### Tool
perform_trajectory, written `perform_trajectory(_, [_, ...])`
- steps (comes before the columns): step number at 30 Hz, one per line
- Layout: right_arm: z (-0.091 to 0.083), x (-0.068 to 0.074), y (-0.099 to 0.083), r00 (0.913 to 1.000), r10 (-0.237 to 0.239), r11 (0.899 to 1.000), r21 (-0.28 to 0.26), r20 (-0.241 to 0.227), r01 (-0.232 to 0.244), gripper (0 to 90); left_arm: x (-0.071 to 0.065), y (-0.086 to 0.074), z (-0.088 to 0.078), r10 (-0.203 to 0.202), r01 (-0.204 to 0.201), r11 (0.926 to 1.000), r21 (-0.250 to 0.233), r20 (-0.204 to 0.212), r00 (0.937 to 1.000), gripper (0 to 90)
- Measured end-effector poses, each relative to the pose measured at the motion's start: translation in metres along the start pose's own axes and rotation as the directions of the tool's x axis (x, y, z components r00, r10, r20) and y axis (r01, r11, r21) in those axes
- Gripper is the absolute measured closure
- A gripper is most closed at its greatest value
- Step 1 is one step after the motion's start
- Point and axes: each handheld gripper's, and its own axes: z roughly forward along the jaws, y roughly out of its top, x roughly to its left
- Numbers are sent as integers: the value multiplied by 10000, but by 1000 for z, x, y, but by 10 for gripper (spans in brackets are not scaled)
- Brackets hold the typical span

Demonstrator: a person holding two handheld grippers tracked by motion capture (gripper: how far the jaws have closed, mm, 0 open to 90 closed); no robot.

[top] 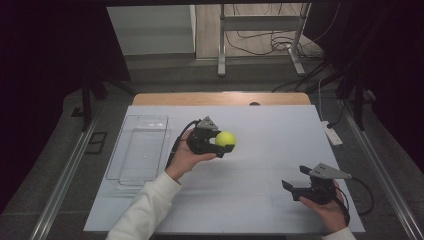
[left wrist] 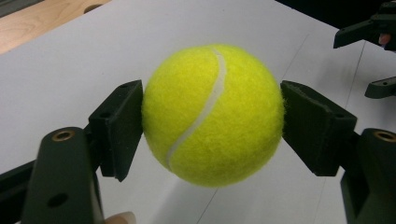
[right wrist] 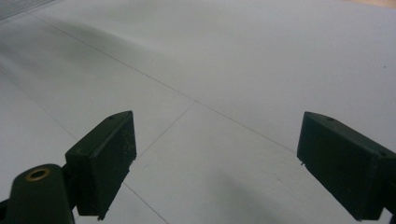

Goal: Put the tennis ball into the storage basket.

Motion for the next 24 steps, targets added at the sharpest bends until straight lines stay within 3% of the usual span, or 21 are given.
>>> perform_trajectory(24, [0,0,0,10000,-1,10000,-2,7,1,123,5,3,-17,-148,146,9989,-441,-49,9999,265])
